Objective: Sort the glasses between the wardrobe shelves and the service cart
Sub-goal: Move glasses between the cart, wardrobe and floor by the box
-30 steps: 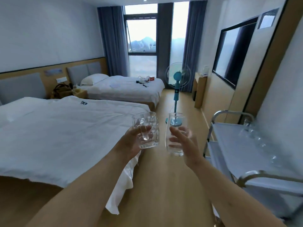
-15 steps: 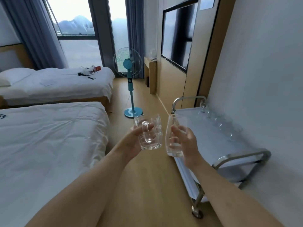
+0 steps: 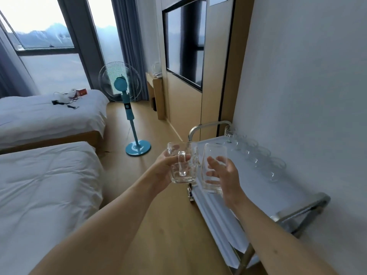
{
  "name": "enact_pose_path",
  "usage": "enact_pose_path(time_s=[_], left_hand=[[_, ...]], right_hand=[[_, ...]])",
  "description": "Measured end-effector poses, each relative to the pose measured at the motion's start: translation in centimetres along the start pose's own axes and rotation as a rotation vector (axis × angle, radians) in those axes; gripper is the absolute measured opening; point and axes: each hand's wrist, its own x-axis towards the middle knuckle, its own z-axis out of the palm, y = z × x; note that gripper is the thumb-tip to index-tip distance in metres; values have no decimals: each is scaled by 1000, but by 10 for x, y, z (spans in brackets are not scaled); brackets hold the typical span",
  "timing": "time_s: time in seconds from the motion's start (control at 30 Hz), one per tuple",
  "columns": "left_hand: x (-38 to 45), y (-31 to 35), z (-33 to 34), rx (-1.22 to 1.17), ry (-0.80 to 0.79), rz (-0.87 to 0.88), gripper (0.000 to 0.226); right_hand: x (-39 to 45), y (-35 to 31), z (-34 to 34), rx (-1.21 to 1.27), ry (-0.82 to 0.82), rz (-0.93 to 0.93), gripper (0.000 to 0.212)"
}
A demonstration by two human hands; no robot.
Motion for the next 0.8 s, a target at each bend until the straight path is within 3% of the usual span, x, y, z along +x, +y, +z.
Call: enact_pose_path(time_s=[0.1, 0.27, 0.4, 0.6, 0.8], left_hand=[[54, 1, 3, 36, -4, -5, 97], [127, -8, 11, 80, -18, -26, 75], [175, -18, 21, 196, -23, -47, 73], [258, -47, 46, 363, -24, -111, 105], [349, -83, 71, 519, -226, -126, 82]], right_hand=[[46, 1, -6, -20, 32, -12, 82], [99, 10, -24, -23, 134, -12, 92], [130, 23, -44, -5, 232, 43, 92], [169, 47, -78, -20, 405, 94, 87], [208, 67, -113, -2, 630, 106, 83]])
